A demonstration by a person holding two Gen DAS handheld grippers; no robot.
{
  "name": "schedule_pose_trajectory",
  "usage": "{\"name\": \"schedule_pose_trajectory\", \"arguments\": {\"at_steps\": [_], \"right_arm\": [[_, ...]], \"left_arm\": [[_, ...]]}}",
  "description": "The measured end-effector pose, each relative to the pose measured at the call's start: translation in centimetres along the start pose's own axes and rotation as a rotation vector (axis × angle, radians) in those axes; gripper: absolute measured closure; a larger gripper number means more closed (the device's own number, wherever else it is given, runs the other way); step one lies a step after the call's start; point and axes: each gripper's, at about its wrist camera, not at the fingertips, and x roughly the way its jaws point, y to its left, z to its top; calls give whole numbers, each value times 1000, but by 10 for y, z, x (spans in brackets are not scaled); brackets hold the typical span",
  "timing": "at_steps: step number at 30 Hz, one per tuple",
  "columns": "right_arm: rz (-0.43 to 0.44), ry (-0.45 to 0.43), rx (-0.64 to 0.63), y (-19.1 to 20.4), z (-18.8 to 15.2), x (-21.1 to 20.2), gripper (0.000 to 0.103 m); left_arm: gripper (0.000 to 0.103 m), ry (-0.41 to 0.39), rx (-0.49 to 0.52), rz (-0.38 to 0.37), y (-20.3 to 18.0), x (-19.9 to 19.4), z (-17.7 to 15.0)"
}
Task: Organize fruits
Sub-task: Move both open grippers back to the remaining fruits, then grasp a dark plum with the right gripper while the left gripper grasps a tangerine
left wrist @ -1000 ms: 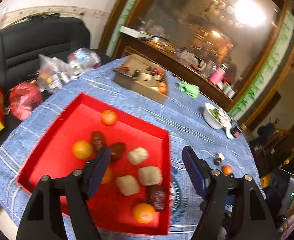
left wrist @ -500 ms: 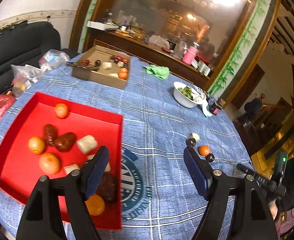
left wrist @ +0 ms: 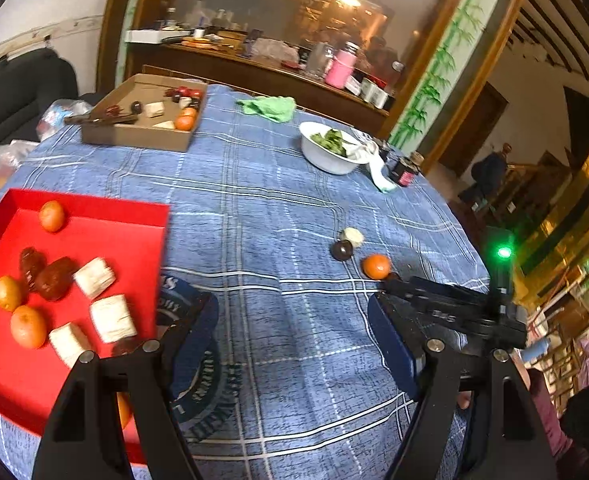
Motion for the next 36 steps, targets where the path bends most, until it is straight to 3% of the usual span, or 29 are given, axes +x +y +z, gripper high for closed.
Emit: {"name": "schedule_pose_trajectory", "arguments": {"at_steps": [2, 5, 9, 18, 22, 26, 29, 35, 36], "right_arm": [[-1, 4, -19, 4, 1, 7, 63], [-9, -14, -45, 6, 0, 10, 75], [15, -48, 27, -12, 0, 0, 75], [83, -115, 308, -71, 7, -18, 75], [79, -128, 321, -72, 9, -21, 75], [73, -129, 313, -71, 10, -22, 75], [86, -118, 319, -73, 10, -19, 75], [92, -117, 308, -71, 10, -19, 75], [87, -117, 305, -71, 10, -19, 75]], "left_arm": [[27, 7, 15, -5, -6, 6, 4], [27, 21, 39, -13, -17, 21, 10], [27, 52, 81, -40, -37, 47, 14], [28, 146, 308, -127, -109, 121, 15], [31, 184, 357, -126, -123, 157, 19], [47, 222, 407, -100, -131, 181, 15], [47, 210, 443, -70, -134, 188, 16], [47, 228, 415, -46, -122, 203, 15], [52, 220, 416, -43, -121, 202, 15]]}}
